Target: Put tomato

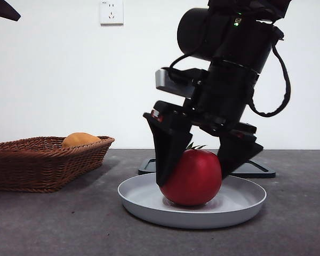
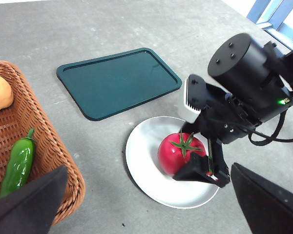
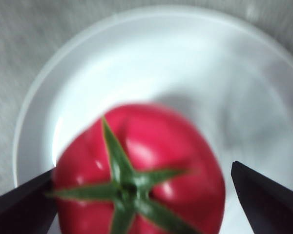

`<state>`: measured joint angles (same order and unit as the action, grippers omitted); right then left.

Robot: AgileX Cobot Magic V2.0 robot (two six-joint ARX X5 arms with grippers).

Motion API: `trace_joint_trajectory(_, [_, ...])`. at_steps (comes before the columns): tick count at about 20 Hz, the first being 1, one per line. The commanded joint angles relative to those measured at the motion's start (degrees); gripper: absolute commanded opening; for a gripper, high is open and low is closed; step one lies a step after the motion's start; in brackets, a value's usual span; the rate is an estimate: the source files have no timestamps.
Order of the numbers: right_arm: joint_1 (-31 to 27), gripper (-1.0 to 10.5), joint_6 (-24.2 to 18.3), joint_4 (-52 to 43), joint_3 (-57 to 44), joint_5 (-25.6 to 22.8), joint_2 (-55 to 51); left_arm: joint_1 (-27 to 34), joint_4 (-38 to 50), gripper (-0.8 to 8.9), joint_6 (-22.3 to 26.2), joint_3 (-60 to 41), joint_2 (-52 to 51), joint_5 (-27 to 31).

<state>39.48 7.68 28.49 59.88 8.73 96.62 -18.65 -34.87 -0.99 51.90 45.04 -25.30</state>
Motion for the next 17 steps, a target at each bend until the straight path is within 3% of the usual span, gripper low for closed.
trace_joint_trajectory(1, [0.7,5.2,-0.2,0.4,1.0,-0.2,1.2,-0.2,0.3,6.30,-0.3,0.8,0.2,0.2])
trace_joint_trajectory(4, [0.6,4.2,-0.1,-0.7,1.0,-0.3,1.2,-0.2,0.2,6.30,-0.3,0.8,0.2,0.2])
trace_joint_trajectory(7, [0.5,4.1,1.1,0.7,2.6,-0.2,1.2,-0.2,0.2,6.30,-0.3,0.8,0.2,0.2])
trace_joint_trajectory(12, [-1.4,4.1,0.2,6.4,14.3,-1.0,1.2,-0.2,0.2,6.30,-0.3,0.8,0.2,0.2])
trace_joint_trajectory(17, [-6.9,3.5,-1.4,8.6,27.5,-2.2,3.2,-0.2,0.2,6.30,-0.3,0.8,0.2,0.2])
